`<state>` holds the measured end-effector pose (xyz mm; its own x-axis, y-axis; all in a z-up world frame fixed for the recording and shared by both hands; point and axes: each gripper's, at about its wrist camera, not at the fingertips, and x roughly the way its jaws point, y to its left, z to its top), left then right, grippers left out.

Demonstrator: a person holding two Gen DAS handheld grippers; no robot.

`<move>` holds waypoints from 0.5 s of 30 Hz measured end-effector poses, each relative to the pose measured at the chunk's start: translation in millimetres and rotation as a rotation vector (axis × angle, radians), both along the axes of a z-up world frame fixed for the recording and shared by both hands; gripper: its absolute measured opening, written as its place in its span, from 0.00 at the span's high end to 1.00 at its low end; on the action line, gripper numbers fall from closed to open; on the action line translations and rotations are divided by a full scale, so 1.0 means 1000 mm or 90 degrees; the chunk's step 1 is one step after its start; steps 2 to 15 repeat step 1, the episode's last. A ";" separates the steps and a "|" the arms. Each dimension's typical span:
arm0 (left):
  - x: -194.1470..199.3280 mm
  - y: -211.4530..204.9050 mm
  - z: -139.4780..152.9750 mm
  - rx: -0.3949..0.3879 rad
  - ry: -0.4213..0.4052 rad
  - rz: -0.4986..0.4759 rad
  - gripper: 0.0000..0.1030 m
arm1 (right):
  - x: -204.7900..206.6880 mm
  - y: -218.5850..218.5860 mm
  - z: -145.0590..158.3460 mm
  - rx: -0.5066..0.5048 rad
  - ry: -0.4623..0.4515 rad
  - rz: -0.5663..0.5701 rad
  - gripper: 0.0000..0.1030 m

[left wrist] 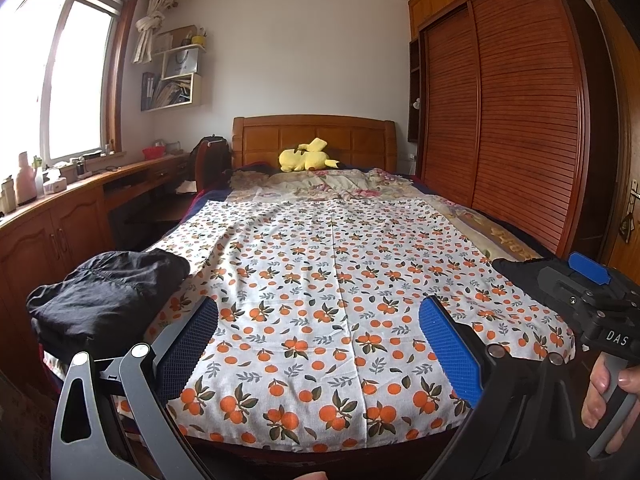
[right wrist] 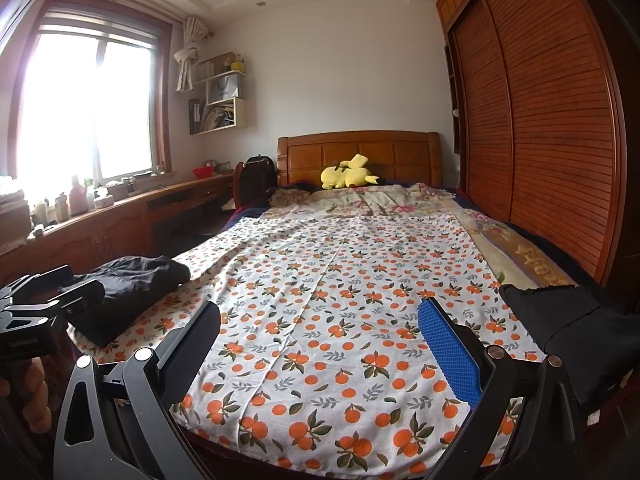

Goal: Fold large clothes

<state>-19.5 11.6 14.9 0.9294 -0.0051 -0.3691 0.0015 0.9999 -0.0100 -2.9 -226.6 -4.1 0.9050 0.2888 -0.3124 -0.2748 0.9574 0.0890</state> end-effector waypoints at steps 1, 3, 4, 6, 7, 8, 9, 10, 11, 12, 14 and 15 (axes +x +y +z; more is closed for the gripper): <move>0.000 0.001 0.000 0.000 0.000 0.000 0.02 | 0.000 0.000 0.000 0.000 0.000 -0.001 0.07; 0.000 0.001 0.000 0.000 0.000 0.000 0.02 | 0.000 0.000 0.000 0.000 0.000 -0.001 0.07; 0.000 0.001 0.000 0.000 0.000 0.000 0.02 | 0.000 0.000 0.000 0.000 0.000 -0.001 0.07; 0.000 0.001 0.000 0.000 0.000 0.000 0.02 | 0.000 0.000 0.000 0.000 0.000 -0.001 0.07; 0.000 0.001 0.000 0.000 0.000 0.000 0.02 | 0.000 0.000 0.000 0.000 0.000 -0.001 0.07; 0.000 0.001 0.000 0.000 0.000 0.000 0.02 | 0.000 0.000 0.000 0.000 0.000 -0.001 0.07; 0.000 0.001 0.000 0.000 0.000 0.000 0.02 | 0.000 0.000 0.000 0.000 0.000 -0.001 0.07; 0.000 0.001 0.000 0.000 0.000 0.000 0.02 | 0.000 0.000 0.000 0.000 0.000 -0.001 0.07; 0.000 0.001 0.000 0.000 0.000 0.000 0.02 | 0.000 0.000 0.000 0.000 0.000 -0.001 0.07; 0.000 0.001 0.000 0.000 0.000 0.000 0.02 | 0.000 0.000 0.000 0.000 0.000 -0.001 0.07; 0.000 0.001 0.000 0.000 0.000 0.000 0.02 | 0.000 0.000 0.000 0.000 0.000 -0.001 0.07; 0.000 0.001 0.000 0.000 0.000 0.000 0.02 | 0.000 0.000 0.000 0.000 0.000 -0.001 0.07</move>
